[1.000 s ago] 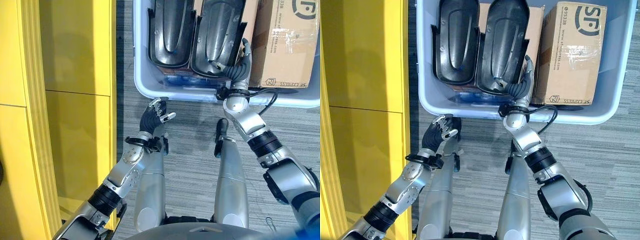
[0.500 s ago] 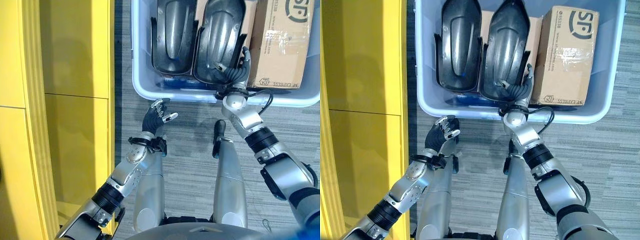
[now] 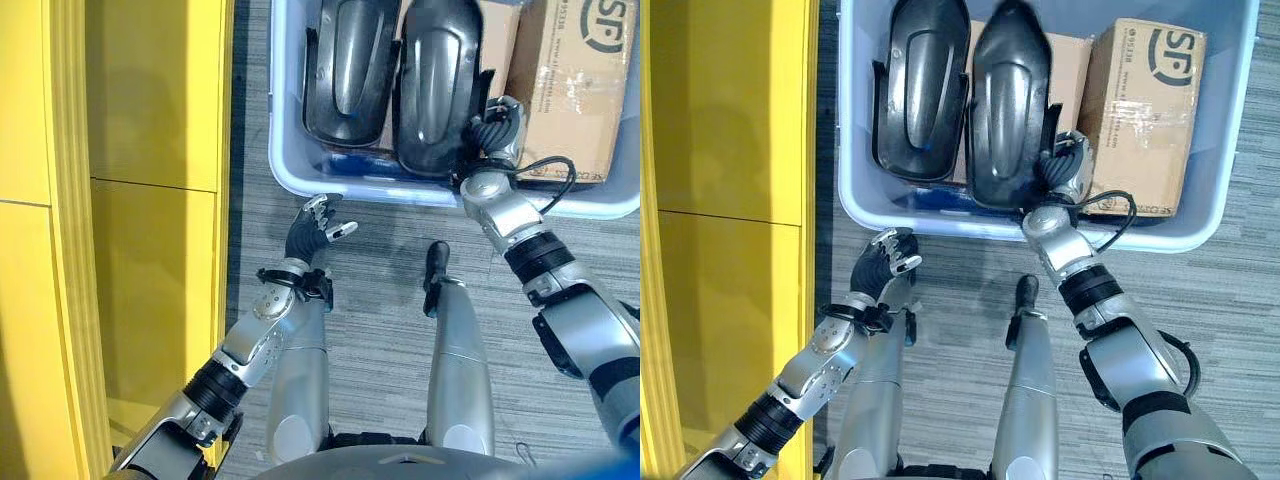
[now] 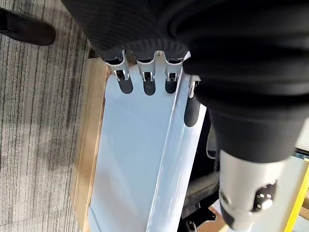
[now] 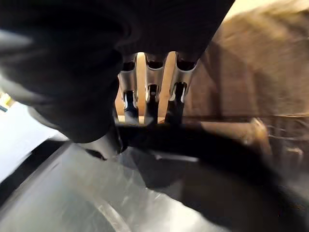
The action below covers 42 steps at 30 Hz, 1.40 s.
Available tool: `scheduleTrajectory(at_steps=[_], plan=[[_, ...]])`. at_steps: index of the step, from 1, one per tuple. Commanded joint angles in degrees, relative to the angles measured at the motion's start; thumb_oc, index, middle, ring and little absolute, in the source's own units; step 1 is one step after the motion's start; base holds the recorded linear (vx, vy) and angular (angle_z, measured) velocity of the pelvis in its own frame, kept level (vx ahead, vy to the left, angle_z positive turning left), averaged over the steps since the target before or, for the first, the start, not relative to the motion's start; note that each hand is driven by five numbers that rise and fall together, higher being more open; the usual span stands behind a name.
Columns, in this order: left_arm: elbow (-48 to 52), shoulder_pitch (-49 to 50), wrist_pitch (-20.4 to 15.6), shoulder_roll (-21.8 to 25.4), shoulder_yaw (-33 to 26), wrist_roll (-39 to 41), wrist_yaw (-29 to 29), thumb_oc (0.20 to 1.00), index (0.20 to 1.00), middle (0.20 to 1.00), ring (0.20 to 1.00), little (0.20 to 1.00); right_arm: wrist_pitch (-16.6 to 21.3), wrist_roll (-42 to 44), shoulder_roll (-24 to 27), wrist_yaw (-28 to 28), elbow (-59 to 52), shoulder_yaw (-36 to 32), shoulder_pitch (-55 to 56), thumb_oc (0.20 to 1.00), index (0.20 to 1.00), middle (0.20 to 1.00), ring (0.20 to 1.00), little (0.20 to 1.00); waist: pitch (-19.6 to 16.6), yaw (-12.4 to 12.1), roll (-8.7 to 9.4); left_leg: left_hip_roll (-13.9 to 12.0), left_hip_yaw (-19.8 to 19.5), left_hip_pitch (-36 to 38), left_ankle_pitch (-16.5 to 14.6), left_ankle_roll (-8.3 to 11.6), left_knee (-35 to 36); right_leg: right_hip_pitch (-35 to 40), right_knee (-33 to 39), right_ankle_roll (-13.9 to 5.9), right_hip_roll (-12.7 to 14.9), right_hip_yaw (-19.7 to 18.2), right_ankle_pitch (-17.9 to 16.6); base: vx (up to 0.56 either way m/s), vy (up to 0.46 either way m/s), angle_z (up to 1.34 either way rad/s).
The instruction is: Move parts from the plastic box to the shelf.
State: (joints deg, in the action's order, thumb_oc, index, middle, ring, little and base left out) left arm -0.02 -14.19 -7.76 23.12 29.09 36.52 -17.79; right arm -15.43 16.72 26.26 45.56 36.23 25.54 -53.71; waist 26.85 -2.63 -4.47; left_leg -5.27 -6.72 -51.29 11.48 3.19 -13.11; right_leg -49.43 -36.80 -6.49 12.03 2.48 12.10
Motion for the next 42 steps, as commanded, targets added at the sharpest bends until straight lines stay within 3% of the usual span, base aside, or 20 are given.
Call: scheduleTrajectory(at_steps=[1,5,14,17,18,19,20,22,27,29,31,35,39,42], plan=[[4.2,-1.7,-2.4,2.6,-1.3,-1.2,1.3,1.0,1.0,1.0,1.0,1.0,-3.8,5.0,-4.3,-4.5,3.9,3.6,4.2,0.2,0.2,0.2,0.2,0.2,2.9,-2.7,0.54,1.4,2.7,-0.1,-14.6,-1.7,-10.0,4.0,14.6,1.11,0.0,0.2,-8.9,0.0,0.0,0.0],[3.9,-1.9,-2.8,2.8,-1.4,-1.3,1.6,1.0,1.0,1.0,1.0,1.0,-2.5,9.5,-4.9,-3.8,5.7,3.1,3.9,0.2,0.2,0.2,0.2,0.2,2.9,-3.0,0.63,1.4,2.7,0.0,-14.6,-1.68,-9.9,4.2,14.8,1.05,0.1,0.6,-9.0,-0.01,-0.026,0.04],[3.7,-2.4,-2.8,2.6,-1.3,-2.1,1.3,1.0,1.0,1.0,1.0,1.0,-0.8,8.6,-5.2,-3.7,7.9,3.0,3.3,0.2,0.2,0.2,0.2,0.2,2.9,-3.2,0.56,1.2,2.9,0.7,-14.5,-1.62,-9.3,4.8,15.1,1.08,0.2,0.9,-8.9,0.0,-0.002,0.0],[3.8,-2.3,-2.9,2.9,-1.3,-2.3,1.7,1.0,1.0,1.0,1.0,1.0,2.7,10.1,-5.2,-4.7,8.5,2.7,3.3,0.2,0.2,0.2,0.2,0.2,2.9,-3.2,0.51,1.2,2.9,1.5,-14.6,-1.63,-9.1,5.6,15.5,1.03,0.3,1.0,-8.9,0.0,0.0,0.0],[3.8,-2.3,-2.9,2.9,-1.3,-2.5,2.0,1.0,1.0,1.0,1.0,1.0,5.4,11.3,-5.5,-5.0,8.2,2.5,3.4,0.2,0.2,0.2,0.2,0.2,2.9,-3.2,0.43,1.2,3.0,1.9,-14.6,-1.64,-9.0,5.9,15.6,1.05,0.3,1.0,-8.9,-0.09,-0.018,0.01],[3.9,-3.2,-2.9,3.0,-1.7,-2.6,2.0,1.0,1.0,1.0,1.0,1.0,7.0,11.1,-5.5,-5.1,7.8,2.1,2.4,0.2,0.2,0.2,0.2,0.2,2.9,-3.2,0.43,1.3,3.0,0.3,-12.8,-1.9,-8.5,4.5,16.3,1.28,0.4,1.3,-10.6,-0.04,-0.027,0.0],[3.9,-2.4,-3.0,2.9,-1.4,-2.6,2.0,1.0,1.0,1.0,1.0,1.0,7.8,11.1,-5.8,-5.5,7.7,2.2,3.4,0.2,0.2,0.2,0.2,0.2,2.9,-3.2,0.47,1.2,3.0,2.4,-14.5,-1.65,-8.7,6.4,16.0,1.02,0.4,1.0,-9.0,0.0,0.0,0.0],[4.3,-3.1,-2.9,2.9,-1.7,-2.8,1.9,1.0,1.0,1.0,1.0,1.0,12.1,12.0,-6.1,-5.0,6.1,1.8,2.9,0.2,0.2,0.2,0.2,0.2,2.9,-3.1,0.43,1.2,3.2,1.6,-12.7,-1.92,-7.9,5.6,16.8,1.25,0.4,1.2,-10.6,-0.05,-0.01,0.0],[4.7,-1.6,-2.9,2.4,-2.1,-3.9,1.5,1.0,1.0,1.0,1.0,1.0,23.5,11.2,-6.7,-3.1,-1.3,-1.1,5.0,0.2,0.2,0.2,0.2,0.2,2.9,-2.4,0.32,1.1,3.5,6.5,-13.0,-2.1,-6.5,9.4,17.6,1.16,0.5,0.4,-10.2,-0.05,-0.015,-0.03],[5.2,0.4,-3.3,2.0,-2.6,-4.5,1.2,1.0,1.0,1.0,1.0,1.0,27.8,7.8,-6.5,-1.8,-9.8,-4.2,8.5,0.2,0.2,0.2,0.2,0.2,2.9,-1.4,0.12,1.0,3.9,11.7,-13.1,-2.19,-4.8,13.5,18.4,1.03,0.6,-0.6,-9.8,-0.05,0.005,-0.11],[5.8,3.3,-4.1,2.2,-3.8,-2.8,1.5,1.0,1.0,1.0,1.0,1.0,28.0,5.1,-6.0,-2.1,-19.6,-7.3,12.2,0.2,0.2,0.2,0.2,0.2,2.9,-0.3,-0.21,0.8,3.8,18.2,-13.1,-2.15,-2.6,18.5,19.1,0.77,0.7,-1.7,-9.1,-0.01,0.002,-0.15],[5.8,7.1,-5.3,2.5,-5.7,-2.0,2.2,1.0,1.0,1.0,1.0,1.0,26.8,3.7,-6.4,-2.9,-27.4,-9.8,14.6,0.2,0.2,0.2,0.2,0.2,2.9,0.5,-0.3,-0.3,3.6,25.2,-12.8,-1.57,-0.4,25.2,20.8,1.01,0.4,-2.2,-8.7,0.02,-0.033,-0.13],[5.2,10.2,-6.0,2.7,-7.4,-1.8,3.0,1.0,1.0,1.0,1.0,1.0,25.9,5.2,-6.4,-4.0,-31.4,-11.5,15.7,0.2,0.2,0.2,0.2,0.2,2.9,0.6,-0.17,-1.0,3.6,30.4,-12.6,-1.12,1.4,30.6,22.8,1.01,0.3,-2.2,-8.6,0.03,-0.045,-0.07],[3.7,12.8,-6.4,2.4,-8.7,-1.7,2.4,1.0,1.0,1.0,1.0,1.0,23.0,5.5,-6.1,-5.1,-35.0,-12.8,17.1,0.2,0.2,0.2,0.2,0.2,1.3,0.6,0.16,-1.5,3.8,33.6,-13.2,-0.71,2.2,34.0,25.0,0.62,0.7,-2.3,-9.2,0.06,-0.036,-0.06]])
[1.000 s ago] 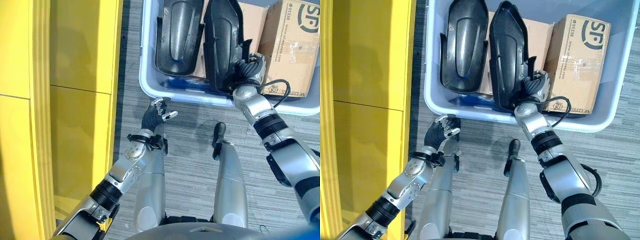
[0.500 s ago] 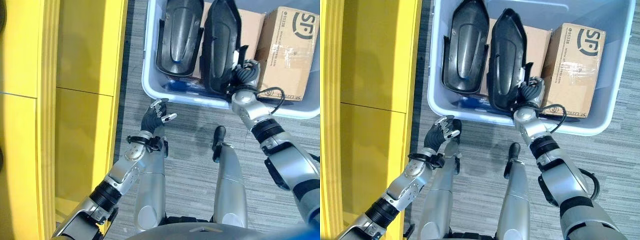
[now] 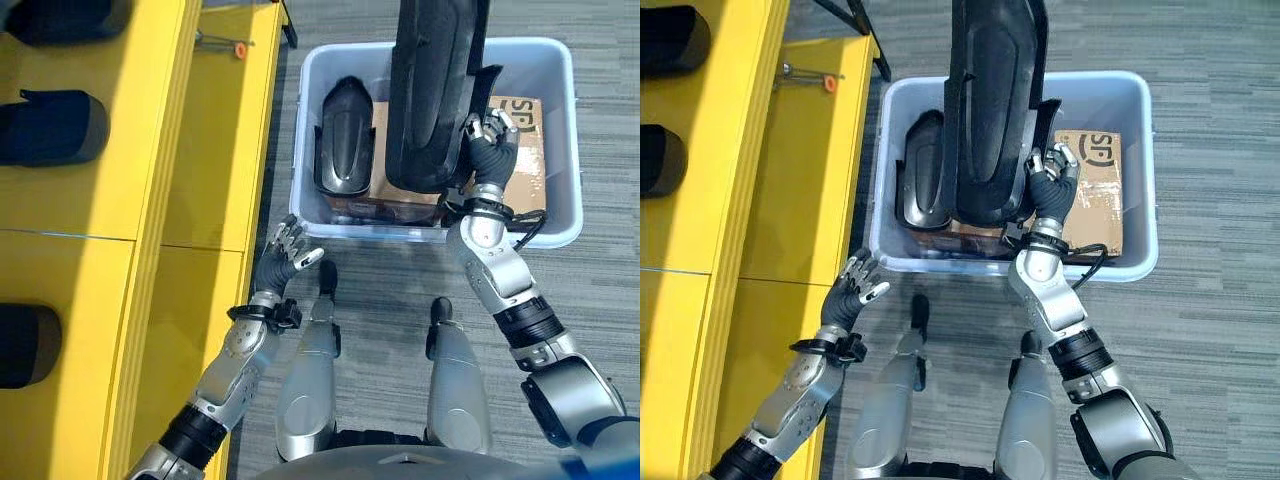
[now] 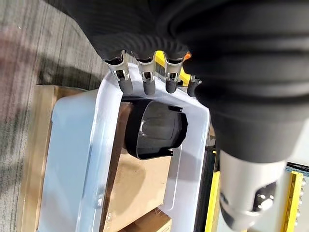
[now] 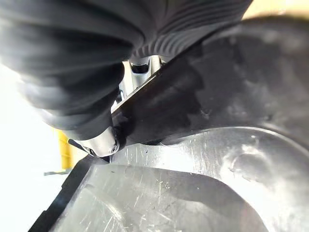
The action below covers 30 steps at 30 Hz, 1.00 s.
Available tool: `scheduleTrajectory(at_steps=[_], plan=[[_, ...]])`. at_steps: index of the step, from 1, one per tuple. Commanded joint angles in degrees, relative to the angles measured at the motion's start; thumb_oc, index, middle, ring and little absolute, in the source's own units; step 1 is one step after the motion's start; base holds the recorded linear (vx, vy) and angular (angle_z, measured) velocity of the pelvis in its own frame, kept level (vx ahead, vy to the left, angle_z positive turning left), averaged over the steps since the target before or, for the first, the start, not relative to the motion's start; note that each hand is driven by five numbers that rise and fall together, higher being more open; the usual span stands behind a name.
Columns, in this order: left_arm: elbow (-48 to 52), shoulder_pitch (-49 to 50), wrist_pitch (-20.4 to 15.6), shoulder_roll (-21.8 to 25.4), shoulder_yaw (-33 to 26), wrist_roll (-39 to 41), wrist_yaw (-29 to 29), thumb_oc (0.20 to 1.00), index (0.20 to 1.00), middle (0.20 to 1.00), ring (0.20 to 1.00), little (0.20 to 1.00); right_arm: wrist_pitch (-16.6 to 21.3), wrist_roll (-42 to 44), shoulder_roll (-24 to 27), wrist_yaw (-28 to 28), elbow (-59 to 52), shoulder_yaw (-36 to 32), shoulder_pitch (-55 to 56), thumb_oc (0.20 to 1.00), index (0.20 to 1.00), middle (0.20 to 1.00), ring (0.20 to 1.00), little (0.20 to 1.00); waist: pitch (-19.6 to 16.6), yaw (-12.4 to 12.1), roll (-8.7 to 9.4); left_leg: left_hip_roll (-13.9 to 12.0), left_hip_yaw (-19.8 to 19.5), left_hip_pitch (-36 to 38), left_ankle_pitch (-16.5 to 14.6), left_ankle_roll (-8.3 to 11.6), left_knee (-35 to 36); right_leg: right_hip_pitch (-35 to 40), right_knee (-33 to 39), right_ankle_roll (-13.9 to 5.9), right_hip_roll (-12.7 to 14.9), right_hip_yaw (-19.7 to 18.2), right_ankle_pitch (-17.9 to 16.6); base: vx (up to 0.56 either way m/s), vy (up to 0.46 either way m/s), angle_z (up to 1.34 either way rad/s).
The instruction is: Move parts from the plastic box to the shelf.
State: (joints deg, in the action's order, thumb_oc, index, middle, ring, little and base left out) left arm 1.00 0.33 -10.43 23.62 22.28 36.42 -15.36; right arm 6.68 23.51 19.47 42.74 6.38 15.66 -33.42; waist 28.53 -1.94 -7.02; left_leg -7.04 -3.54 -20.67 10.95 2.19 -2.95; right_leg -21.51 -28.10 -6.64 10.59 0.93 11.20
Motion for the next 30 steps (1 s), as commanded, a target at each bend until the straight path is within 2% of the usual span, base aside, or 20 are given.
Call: scheduleTrajectory(at_steps=[1,5,7,10,13,15,16,17,18,20,21,22,23,25,26,29,30], plan=[[2.2,-0.9,-3.8,2.1,-2.5,-1.4,0.1,1.0,1.0,1.0,1.0,1.0,0.3,-0.2,0.6,-2.5,-5.6,-3.1,-2.6,0.2,0.2,0.2,0.2,0.2,-1.0,-0.1,2.77,0.3,0.5,3.7,-12.8,0.28,-7.7,7.0,16.9,0.65,2.2,-1.2,-8.4,0.1,-0.088,-0.01],[0.8,1.4,-2.7,2.9,-4.0,-3.1,3.4,1.0,1.0,1.0,1.0,1.0,-2.6,-1.2,0.7,-2.0,-8.9,-4.7,2.2,0.2,0.2,0.2,0.2,0.2,-3.9,1.3,2.69,1.7,-3.5,5.9,-12.3,-0.26,-5.4,9.4,15.6,0.73,-0.6,-7.0,-6.6,0.06,-0.139,0.51],[1.5,1.8,-1.2,3.7,-4.4,-4.8,8.5,1.0,1.0,1.0,1.0,1.0,-6.9,-0.5,0.8,-0.6,-10.5,-6.1,6.3,0.2,0.2,0.2,0.2,0.2,-6.2,2.6,2.28,2.2,-7.3,7.7,-11.3,-0.14,-2.8,11.8,13.9,1.37,-4.1,-11.8,-4.0,0.03,-0.259,2.55],[4.6,1.4,1.1,3.5,-5.1,-5.7,11.1,1.0,1.0,1.0,1.0,1.0,-7.4,0.1,0.5,-3.0,-10.1,-5.4,11.5,0.2,0.2,0.2,0.2,0.2,-7.9,2.3,2.57,3.0,-10.6,7.6,-11.6,-0.12,-3.9,12.8,8.8,3.01,-6.9,-12.7,0.4,0.02,-0.155,1.65],[6.4,-0.9,3.4,2.3,-5.2,-6.4,9.4,1.0,1.0,1.0,1.0,1.0,-6.9,1.1,1.2,-5.4,-9.9,-4.7,14.8,0.2,0.2,0.2,0.2,0.2,-9.4,2.7,3.24,3.3,-11.6,8.3,-12.0,-0.24,-4.6,13.7,5.7,4.08,-8.7,-13.1,2.8,0.0,-0.061,-0.07],[6.5,-2.0,4.8,2.1,-6.1,-6.3,8.4,1.0,1.0,1.0,1.0,1.0,-6.8,1.7,1.9,-6.4,-9.9,-4.8,15.2,0.2,0.2,0.2,0.2,0.2,-9.8,2.4,3.57,3.9,-11.7,8.1,-12.7,-0.5,-6.0,13.5,3.7,4.92,-9.1,-12.0,4.1,-0.15,-0.061,-0.06],[6.1,-2.2,4.9,1.9,-6.9,-6.3,7.5,1.0,1.0,1.0,1.0,1.0,-7.0,3.0,2.2,-7.3,-9.7,-4.7,15.0,0.2,0.2,0.2,0.2,0.2,-9.7,1.6,3.76,4.2,-11.3,7.6,-13.0,-0.7,-7.1,12.7,1.4,5.8,-9.3,-9.4,5.0,-0.26,-0.119,0.08],[5.7,-1.0,4.6,1.8,-8.1,-6.2,4.6,1.0,1.0,1.0,1.0,1.0,-7.0,1.7,1.4,-9.0,-8.3,-3.7,13.7,0.2,0.2,0.2,0.2,0.2,-9.0,-0.2,3.29,3.6,-10.6,7.6,-12.6,-0.99,-7.9,8.8,-7.9,7.01,-10.0,-4.7,7.7,-0.21,-0.157,-0.04],[5.5,0.0,4.4,1.8,-8.7,-6.6,3.8,1.0,1.0,1.0,1.0,1.0,-7.6,2.0,1.1,-9.7,-8.0,-3.3,13.2,0.2,0.2,0.2,0.2,0.2,-8.9,-1.1,3.37,3.1,-10.7,7.5,-12.0,-0.76,-7.5,9.0,-8.8,8.17,-10.2,-3.1,9.1,-0.12,-0.176,-0.43],[5.0,2.1,3.4,1.7,-10.4,-5.1,4.4,1.0,1.0,1.0,1.0,1.0,-9.1,2.8,1.1,-10.1,-7.4,-2.6,12.4,0.2,0.2,0.2,0.2,0.2,-9.2,-2.4,4.01,1.8,-10.5,6.7,-8.4,0.17,-4.7,11.5,-6.2,8.88,-10.5,-1.3,9.1,-0.06,-0.144,-0.83],[4.9,2.8,3.5,1.3,-11.0,-4.7,6.4,1.0,1.0,1.0,1.0,1.0,-9.1,2.1,0.7,-8.9,-7.1,-2.2,12.3,0.2,0.2,0.2,0.2,0.2,-8.9,-2.9,3.91,1.2,-8.6,4.4,-5.7,1.01,-3.9,13.6,-3.6,9.19,-10.6,-0.7,8.2,-0.08,-0.098,-0.11],[4.6,3.1,3.6,1.1,-11.2,-4.9,7.7,1.0,1.0,1.0,1.0,1.0,-9.5,1.3,0.4,-8.8,-7.0,-2.2,12.6,0.2,0.2,0.2,0.2,0.2,-8.6,-2.6,3.82,1.0,-7.0,2.9,-5.1,1.28,-4.5,14.9,-2.4,9.43,-10.6,-0.1,7.8,-0.15,-0.08,0.66],[3.4,2.6,3.5,0.9,-11.0,-4.8,10.4,1.0,1.0,1.0,1.0,1.0,-8.8,0.7,0.4,-8.1,-6.9,-2.2,13.3,0.2,0.2,0.2,0.2,0.2,-8.4,-1.8,3.83,0.6,-2.9,1.8,-5.5,1.56,-7.9,15.8,-0.8,9.72,-10.3,1.3,7.3,-0.2,-0.015,0.97],[1.6,1.9,1.7,0.9,-10.1,-4.9,12.2,1.0,1.0,1.0,1.0,1.0,-9.0,1.2,2.1,-8.1,-6.8,-2.2,13.2,0.2,0.2,0.2,0.2,0.2,-9.0,-0.4,4.42,0.2,-1.0,4.1,-9.8,0.25,-10.8,14.7,0.9,9.24,-8.6,1.5,5.9,-0.27,0.208,0.91],[2.1,1.8,1.3,0.8,-9.8,-4.7,12.1,1.0,1.0,1.0,1.0,1.0,-9.0,1.8,3.4,-8.6,-7.2,-2.9,13.4,0.2,0.2,0.2,0.2,0.2,-9.2,0.4,5.19,-0.1,0.1,5.7,-11.7,-0.08,-13.3,14.3,2.0,8.87,-6.9,1.7,4.7,-0.28,0.387,0.74],[2.5,-0.1,1.5,-0.3,-8.6,-4.8,13.2,1.0,1.0,1.0,1.0,1.0,-8.8,2.7,5.5,-9.1,-9.4,-5.3,15.8,0.2,0.2,0.2,0.2,0.2,-10.5,3.5,6.79,-3.3,5.5,8.5,-12.1,0.23,-20.4,13.6,5.1,8.09,-3.5,3.7,1.4,-0.18,0.346,0.64],[2.8,-1.4,1.6,-0.3,-8.1,-5.5,13.5,1.0,1.0,1.0,1.0,1.0,-8.1,3.9,6.3,-9.3,-9.9,-6.4,16.6,0.2,0.2,0.2,0.2,0.2,-11.0,4.6,6.68,-3.4,6.0,11.0,-13.5,0.25,-18.3,12.9,5.6,7.2,-2.8,4.4,0.4,-0.06,0.399,1.05]])
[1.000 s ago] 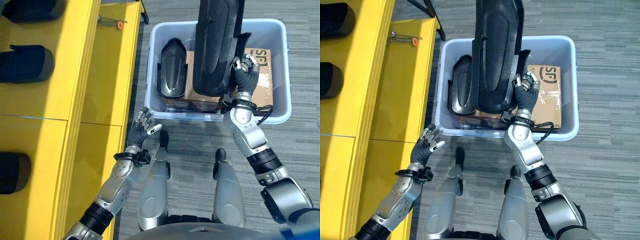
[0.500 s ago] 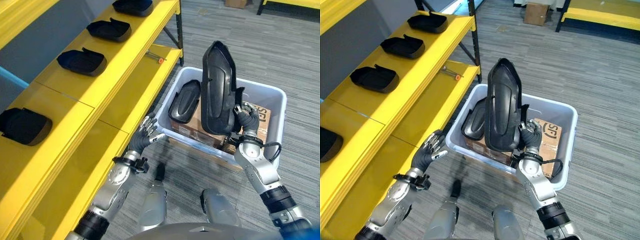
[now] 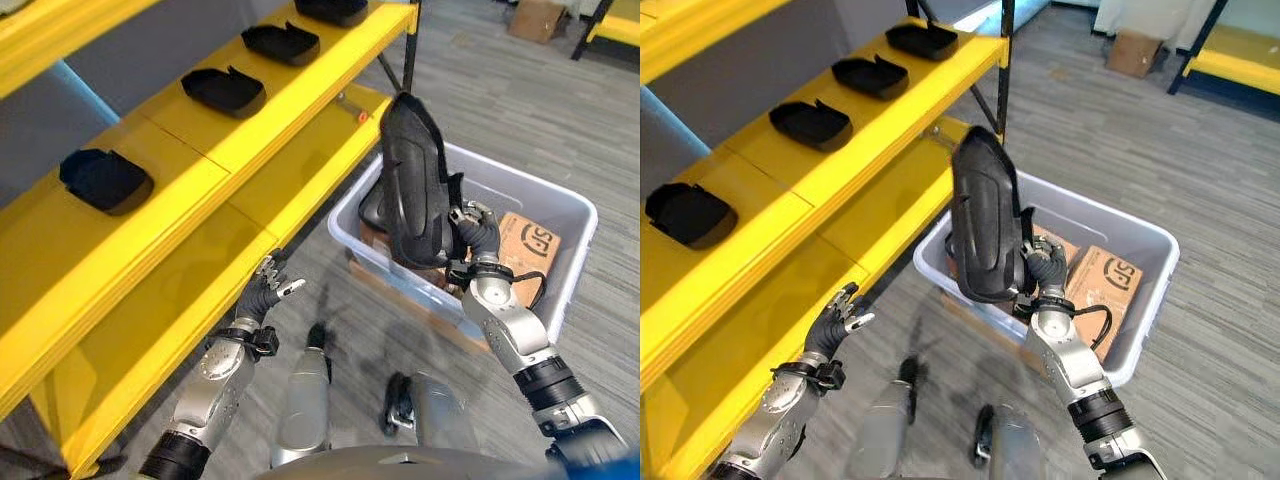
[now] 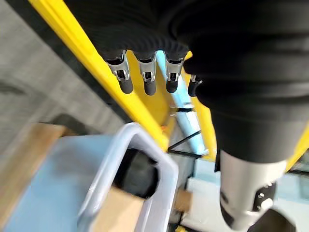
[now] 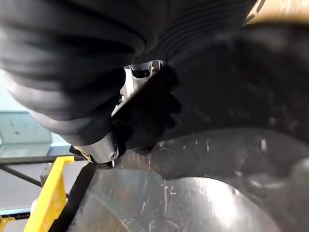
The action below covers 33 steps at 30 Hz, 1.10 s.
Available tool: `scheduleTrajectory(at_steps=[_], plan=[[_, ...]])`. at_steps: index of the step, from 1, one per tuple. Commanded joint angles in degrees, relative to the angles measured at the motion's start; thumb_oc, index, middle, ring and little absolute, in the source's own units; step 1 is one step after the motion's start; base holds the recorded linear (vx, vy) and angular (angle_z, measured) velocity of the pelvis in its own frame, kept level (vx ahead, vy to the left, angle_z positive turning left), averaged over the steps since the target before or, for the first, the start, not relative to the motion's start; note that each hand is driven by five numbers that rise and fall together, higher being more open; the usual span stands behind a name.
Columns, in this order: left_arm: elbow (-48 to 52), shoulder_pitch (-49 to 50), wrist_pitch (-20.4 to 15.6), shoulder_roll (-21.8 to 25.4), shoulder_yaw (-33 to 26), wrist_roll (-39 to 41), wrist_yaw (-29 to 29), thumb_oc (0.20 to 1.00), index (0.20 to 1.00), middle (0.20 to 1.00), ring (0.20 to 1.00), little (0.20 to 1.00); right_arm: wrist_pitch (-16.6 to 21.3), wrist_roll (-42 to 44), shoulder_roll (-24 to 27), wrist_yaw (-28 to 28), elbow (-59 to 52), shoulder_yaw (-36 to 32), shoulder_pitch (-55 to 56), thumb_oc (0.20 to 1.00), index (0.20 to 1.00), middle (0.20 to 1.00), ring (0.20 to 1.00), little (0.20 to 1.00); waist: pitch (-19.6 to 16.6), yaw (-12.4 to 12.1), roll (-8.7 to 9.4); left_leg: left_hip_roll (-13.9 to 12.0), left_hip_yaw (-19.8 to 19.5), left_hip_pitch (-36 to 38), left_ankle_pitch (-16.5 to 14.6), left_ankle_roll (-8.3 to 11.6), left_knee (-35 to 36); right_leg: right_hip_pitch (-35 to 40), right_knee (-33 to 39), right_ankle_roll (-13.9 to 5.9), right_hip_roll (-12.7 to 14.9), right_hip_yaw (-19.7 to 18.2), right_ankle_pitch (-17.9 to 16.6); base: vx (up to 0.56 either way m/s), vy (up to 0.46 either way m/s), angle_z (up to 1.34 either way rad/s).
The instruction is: Move parts from the plastic box to the shelf.
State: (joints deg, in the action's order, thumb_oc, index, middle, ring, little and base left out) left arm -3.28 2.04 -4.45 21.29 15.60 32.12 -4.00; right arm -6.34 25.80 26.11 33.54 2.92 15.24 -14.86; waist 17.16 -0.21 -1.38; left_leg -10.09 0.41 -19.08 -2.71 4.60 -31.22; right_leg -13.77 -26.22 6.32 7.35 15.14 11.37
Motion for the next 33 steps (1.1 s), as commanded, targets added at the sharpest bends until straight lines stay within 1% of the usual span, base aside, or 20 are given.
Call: scheduleTrajectory(at_steps=[1,2,6,7,9,11,12,14,15,18,21,22,24,26,27,28,29,31,32,33], plan=[[7.8,-3.6,-3.7,2.2,-1.2,-1.1,1.7,1.0,1.0,1.0,1.0,1.0,5.1,2.3,0.0,-0.7,-6.6,-6.5,-1.7,0.2,0.2,0.2,0.2,0.2,0.4,3.0,0.54,0.4,2.4,10.8,-1.0,-2.46,12.4,5.2,4.3,-6.52,0.9,-9.4,0.0,-0.02,0.414,1.09],[8.0,-3.8,-3.3,2.5,-0.9,-1.0,1.5,1.0,1.0,1.0,1.0,1.0,5.5,2.6,-0.1,-1.2,-6.6,-6.9,-1.5,0.2,0.2,0.2,0.2,0.2,0.3,3.1,0.09,1.3,3.5,12.2,-2.8,-3.05,15.0,5.0,4.7,-7.45,1.5,-8.5,-0.8,0.03,0.248,0.91],[8.0,-3.8,-3.3,2.5,-0.9,-1.0,1.5,1.0,1.0,1.0,1.0,1.0,5.5,2.6,-0.1,-1.2,-6.6,-6.9,-1.4,0.2,0.2,0.2,0.2,0.2,0.5,3.0,0.13,1.3,3.6,12.6,-2.8,-3.13,15.3,5.3,4.8,-7.53,1.6,-8.5,-0.8,0.02,0.12,0.23],[9.6,-3.6,-1.8,3.2,0.5,-1.8,-1.2,1.0,1.0,1.0,1.0,1.0,3.8,3.0,-1.6,-2.3,-8.1,-6.9,-0.7,0.2,0.2,0.2,0.2,0.2,-0.6,2.8,-0.43,2.7,6.0,16.4,-3.7,-3.91,21.9,6.5,9.3,-10.11,3.1,-6.1,-3.8,0.09,0.523,0.11],[11.2,-1.9,-1.5,3.6,0.3,-1.9,-3.5,1.0,1.0,1.0,1.0,1.0,4.2,1.7,-2.4,-4.0,-8.7,-5.3,-0.1,0.2,0.2,0.2,0.2,0.2,-1.0,1.1,0.3,3.9,7.0,16.7,-3.0,-4.08,23.5,8.9,14.9,-12.04,4.4,-4.2,-7.2,0.02,0.452,0.26],[11.7,-1.2,-1.8,3.6,0.0,-1.5,-3.9,1.0,1.0,1.0,1.0,1.0,4.5,1.3,-2.5,-4.3,-8.5,-4.7,-0.6,0.2,0.2,0.2,0.2,0.2,-0.8,0.3,0.49,4.0,7.0,16.6,-2.6,-3.98,24.0,9.4,15.7,-12.34,4.6,-3.6,-7.5,-0.06,0.172,0.24],[12.4,-0.6,-2.8,3.9,-0.4,-2.4,-4.1,1.0,1.0,1.0,1.0,1.0,4.7,0.6,-2.4,-5.5,-8.6,-3.8,-1.7,0.2,0.2,0.2,0.2,0.2,-0.4,-0.8,0.84,4.1,7.1,16.1,-2.2,-3.86,24.3,10.0,16.9,-12.72,4.9,-2.6,-7.9,-0.08,0.179,0.17],[12.7,-0.4,-3.3,4.0,-0.5,-2.3,-4.1,1.0,1.0,1.0,1.0,1.0,4.6,0.4,-2.2,-6.1,-8.8,-3.6,-2.1,0.2,0.2,0.2,0.2,0.2,-0.2,-1.1,0.97,4.2,7.1,15.8,-2.2,-3.81,24.1,10.2,17.2,-12.83,5.0,-2.4,-8.1,-0.06,0.141,0.13],[13.3,-0.1,-3.8,4.2,-0.7,-3.0,-4.2,1.0,1.0,1.0,1.0,1.0,4.2,0.7,-2.0,-6.9,-8.8,-2.9,-2.8,0.2,0.2,0.2,0.2,0.2,0.2,-1.7,1.22,4.4,7.1,15.3,-2.4,-3.87,23.4,10.4,17.7,-13.04,5.3,-2.1,-8.4,-0.05,0.14,0.14],[14.1,-0.2,-4.2,4.6,-0.7,-3.4,-3.8,1.0,1.0,1.0,1.0,1.0,4.6,0.6,-1.4,-9.2,-9.4,-1.4,-4.7,0.2,0.2,0.2,0.2,0.2,1.0,-2.8,1.97,5.4,7.1,14.1,-3.5,-4.31,21.3,10.7,19.5,-13.95,6.6,-1.9,-10.2,-0.05,0.211,0.14],[14.7,-0.7,-5.3,5.1,-0.5,-3.7,-4.1,1.0,1.0,1.0,1.0,1.0,4.6,1.1,-1.2,-11.6,-10.6,-0.1,-6.4,0.2,0.2,0.2,0.2,0.2,1.9,-3.8,2.83,6.4,7.3,13.0,-5.2,-5.0,19.0,10.8,22.4,-15.14,8.6,-1.7,-14.0,-0.03,0.146,0.08],[14.7,-0.9,-5.4,5.2,-0.5,-3.7,-4.2,1.0,1.0,1.0,1.0,1.0,4.6,0.9,-1.2,-11.9,-10.7,0.1,-6.6,0.2,0.2,0.2,0.2,0.2,2.0,-3.9,2.94,6.5,7.3,12.9,-5.4,-5.11,18.8,10.9,22.8,-15.28,8.9,-1.8,-14.5,0.0,0.14,0.06],[14.3,-1.8,-4.8,5.6,0.1,-3.2,-3.2,1.0,1.0,1.0,1.0,1.0,4.4,0.5,-1.6,-11.9,-11.1,1.0,-6.9,0.2,0.2,0.2,0.2,0.2,1.7,-3.8,3.27,7.8,5.7,12.2,-6.7,-5.86,17.6,11.0,23.9,-15.82,9.5,-4.9,-16.0,0.05,0.137,0.12],[14.2,-2.1,-4.5,5.7,0.8,-3.0,-2.4,1.0,1.0,1.0,1.0,1.0,4.2,0.5,-1.7,-11.6,-11.6,1.3,-6.5,0.2,0.2,0.2,0.2,0.2,1.2,-3.7,3.26,8.6,4.2,11.9,-7.0,-6.37,17.3,10.9,23.4,-15.72,9.9,-7.0,-16.6,0.11,0.107,0.41],[13.8,-2.4,-3.8,5.9,2.2,-2.8,0.4,1.0,1.0,1.0,1.0,1.0,4.3,0.5,-1.6,-9.4,-13.0,1.4,-4.3,0.2,0.2,0.2,0.2,0.2,0.3,-2.6,2.95,10.1,0.1,11.9,-7.3,-7.4,17.6,10.9,20.8,-15.33,7.5,-14.2,-15.1,0.2,0.058,0.92],[13.7,-2.4,-3.3,5.9,2.7,-3.2,1.2,1.0,1.0,1.0,1.0,1.0,4.3,0.6,-1.6,-9.1,-13.6,1.1,-3.2,0.2,0.2,0.2,0.2,0.2,-0.2,-2.3,3.06,10.7,-1.5,11.7,-6.8,-7.79,18.0,10.6,19.4,-15.07,6.0,-16.2,-14.0,0.24,0.037,1.35],[13.8,-2.1,-2.9,6.0,3.1,-3.5,1.5,1.0,1.0,1.0,1.0,1.0,4.3,0.6,-1.4,-9.2,-13.9,0.9,-2.0,0.2,0.2,0.2,0.2,0.2,-0.8,-2.1,3.17,11.2,-3.1,11.9,-6.4,-8.27,18.5,10.5,17.3,-14.56,3.0,-17.7,-11.6,0.15,0.031,1.59],[14.3,-1.3,-1.9,5.6,2.5,-2.7,0.9,1.0,1.0,1.0,1.0,1.0,3.3,-0.3,-1.1,-10.6,-14.6,0.9,-0.8,0.2,0.2,0.2,0.2,0.2,-1.5,-1.9,3.43,12.2,-4.3,13.3,-6.0,-8.96,20.1,9.1,13.8,-13.7,-1.5,-17.8,-9.4,0.14,0.039,1.41],[14.3,-1.1,-1.7,5.4,2.4,-2.5,0.6,1.0,1.0,1.0,1.0,1.0,3.1,-0.8,-1.0,-10.9,-14.8,1.2,-0.6,0.2,0.2,0.2,0.2,0.2,-1.7,-1.8,3.49,12.6,-4.4,13.7,-5.8,-9.07,20.7,8.9,13.5,-13.3,-2.6,-17.5,-9.0,0.13,0.02,0.64],[14.5,-0.9,-1.3,5.1,2.2,-2.3,0.1,1.0,1.0,1.0,1.0,1.0,3.1,-1.9,-0.7,-11.5,-14.9,1.6,-0.2,0.2,0.2,0.2,0.2,0.2,-1.9,-1.8,3.64,13.3,-4.6,14.4,-5.4,-9.18,21.7,8.9,13.9,-12.18,-4.8,-16.9,-8.0,0.26,-0.064,0.14]])
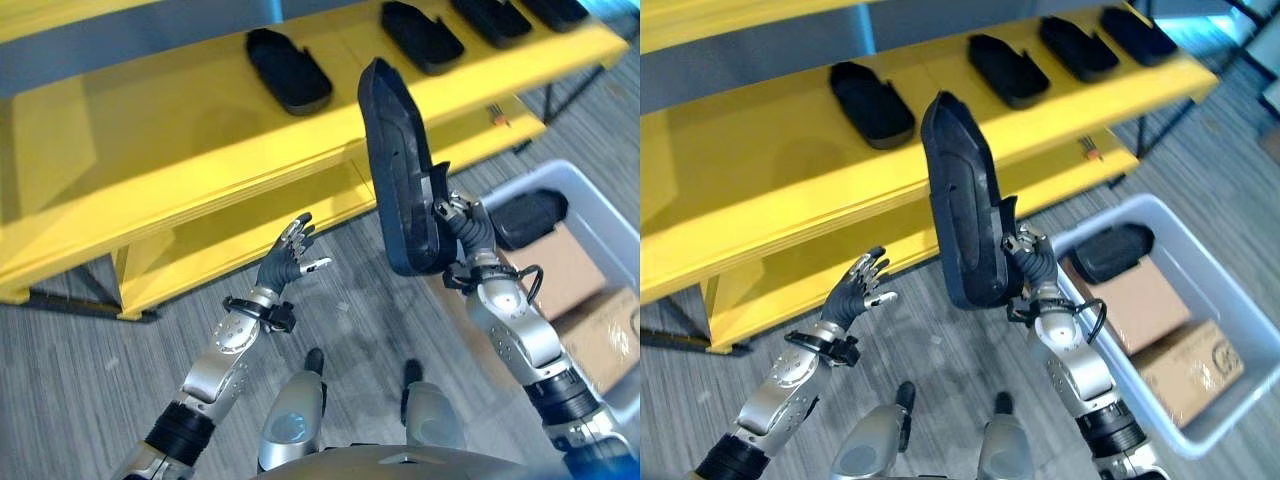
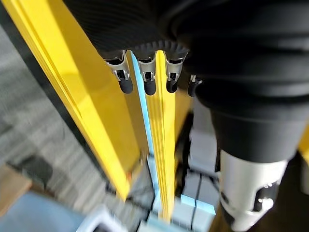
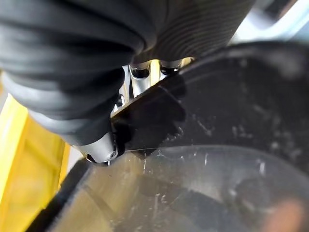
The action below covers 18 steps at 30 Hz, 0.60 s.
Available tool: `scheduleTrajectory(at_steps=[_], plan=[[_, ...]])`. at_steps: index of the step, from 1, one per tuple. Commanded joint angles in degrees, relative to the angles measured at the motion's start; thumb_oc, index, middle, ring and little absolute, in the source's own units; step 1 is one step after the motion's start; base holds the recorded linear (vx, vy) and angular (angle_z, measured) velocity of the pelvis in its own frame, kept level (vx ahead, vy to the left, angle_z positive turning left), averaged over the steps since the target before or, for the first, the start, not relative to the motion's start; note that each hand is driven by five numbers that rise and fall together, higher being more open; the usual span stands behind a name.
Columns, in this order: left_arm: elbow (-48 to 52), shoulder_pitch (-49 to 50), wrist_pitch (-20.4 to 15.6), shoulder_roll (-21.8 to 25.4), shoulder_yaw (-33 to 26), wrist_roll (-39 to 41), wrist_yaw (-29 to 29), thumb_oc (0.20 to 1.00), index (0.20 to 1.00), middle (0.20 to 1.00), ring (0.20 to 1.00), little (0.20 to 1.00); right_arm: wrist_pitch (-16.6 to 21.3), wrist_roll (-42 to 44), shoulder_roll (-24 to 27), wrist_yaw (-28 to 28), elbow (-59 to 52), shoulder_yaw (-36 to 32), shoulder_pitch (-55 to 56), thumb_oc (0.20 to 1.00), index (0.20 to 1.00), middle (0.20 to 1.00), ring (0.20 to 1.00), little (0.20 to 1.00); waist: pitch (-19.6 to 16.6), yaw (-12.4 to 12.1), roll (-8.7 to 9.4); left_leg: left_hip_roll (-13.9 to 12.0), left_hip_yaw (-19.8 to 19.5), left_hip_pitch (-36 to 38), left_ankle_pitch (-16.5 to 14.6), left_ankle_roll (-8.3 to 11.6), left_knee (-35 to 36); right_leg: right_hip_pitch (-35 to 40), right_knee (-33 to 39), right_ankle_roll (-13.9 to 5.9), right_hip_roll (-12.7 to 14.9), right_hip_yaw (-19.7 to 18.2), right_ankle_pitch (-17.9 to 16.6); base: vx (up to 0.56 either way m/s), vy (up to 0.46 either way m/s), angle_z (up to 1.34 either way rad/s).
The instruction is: Move parts from the plastic box to the shelf.
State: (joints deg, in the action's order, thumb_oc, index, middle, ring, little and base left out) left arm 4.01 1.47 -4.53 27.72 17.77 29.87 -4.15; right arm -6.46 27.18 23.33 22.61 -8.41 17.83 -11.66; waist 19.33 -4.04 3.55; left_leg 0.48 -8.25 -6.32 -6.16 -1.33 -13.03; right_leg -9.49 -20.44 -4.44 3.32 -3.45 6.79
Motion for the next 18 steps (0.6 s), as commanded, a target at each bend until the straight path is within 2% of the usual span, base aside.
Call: scheduleTrajectory(at_steps=[1,3,5,7,16,18], plan=[[6.5,0.3,-0.1,-3.1,0.6,0.5,-0.7,1.0,1.0,1.0,1.0,1.0,2.3,-5.1,2.6,-2.3,-3.5,-0.4,-2.7,0.2,0.2,0.2,0.2,0.2,-4.7,3.6,-1.03,4.9,1.3,3.5,-0.9,-3.66,5.5,4.5,10.3,0.75,-6.5,-2.2,-3.6,0.29,-0.1,-0.11],[5.4,0.3,-0.5,-4.2,1.2,0.2,0.3,1.0,1.0,1.0,1.0,1.0,3.0,-7.5,2.9,-2.7,-3.2,-0.6,-2.0,0.2,0.2,0.2,0.2,0.2,-5.3,4.7,-1.04,6.4,-1.8,3.9,-0.1,-3.92,6.5,4.6,11.3,1.71,-8.9,-5.9,-3.9,0.17,-0.122,0.3],[4.8,0.0,-0.9,-4.5,1.3,0.6,0.9,1.0,1.0,1.0,1.0,1.0,3.9,-7.8,3.2,-3.0,-2.4,-0.7,-1.9,0.2,0.2,0.2,0.2,0.2,-5.6,4.8,-0.88,7.1,-3.0,3.4,0.3,-3.96,6.8,5.0,12.7,2.21,-9.6,-6.7,-4.0,0.02,-0.167,0.84],[4.0,-0.2,-1.1,-4.7,0.9,0.1,1.1,1.0,1.0,1.0,1.0,1.0,5.4,-9.9,3.3,-3.2,-2.0,-0.4,-2.3,0.2,0.2,0.2,0.2,0.2,-5.8,4.6,-0.88,7.3,-3.6,2.5,0.4,-3.85,6.4,5.0,12.9,2.44,-9.6,-6.3,-3.8,0.0,-0.188,0.86],[4.6,0.2,2.0,-4.4,-0.9,-0.3,1.2,1.0,1.0,1.0,1.0,1.0,5.3,-14.7,3.1,-2.2,-2.3,2.3,-5.5,0.2,0.2,0.2,0.2,0.2,-5.3,3.2,-2.49,6.6,-4.5,2.4,0.9,-3.15,5.9,6.2,8.9,4.17,-9.7,-3.9,0.4,0.04,-0.145,0.26],[4.2,-0.1,2.3,-4.1,-1.1,-0.1,2.2,1.0,1.0,1.0,1.0,1.0,5.5,-17.2,3.2,-1.4,-2.6,2.3,-5.6,0.2,0.2,0.2,0.2,0.2,-5.1,3.6,-3.01,5.9,-2.5,2.3,0.7,-2.84,5.3,6.1,8.0,4.57,-9.4,-2.6,1.2,0.02,-0.101,0.05]])
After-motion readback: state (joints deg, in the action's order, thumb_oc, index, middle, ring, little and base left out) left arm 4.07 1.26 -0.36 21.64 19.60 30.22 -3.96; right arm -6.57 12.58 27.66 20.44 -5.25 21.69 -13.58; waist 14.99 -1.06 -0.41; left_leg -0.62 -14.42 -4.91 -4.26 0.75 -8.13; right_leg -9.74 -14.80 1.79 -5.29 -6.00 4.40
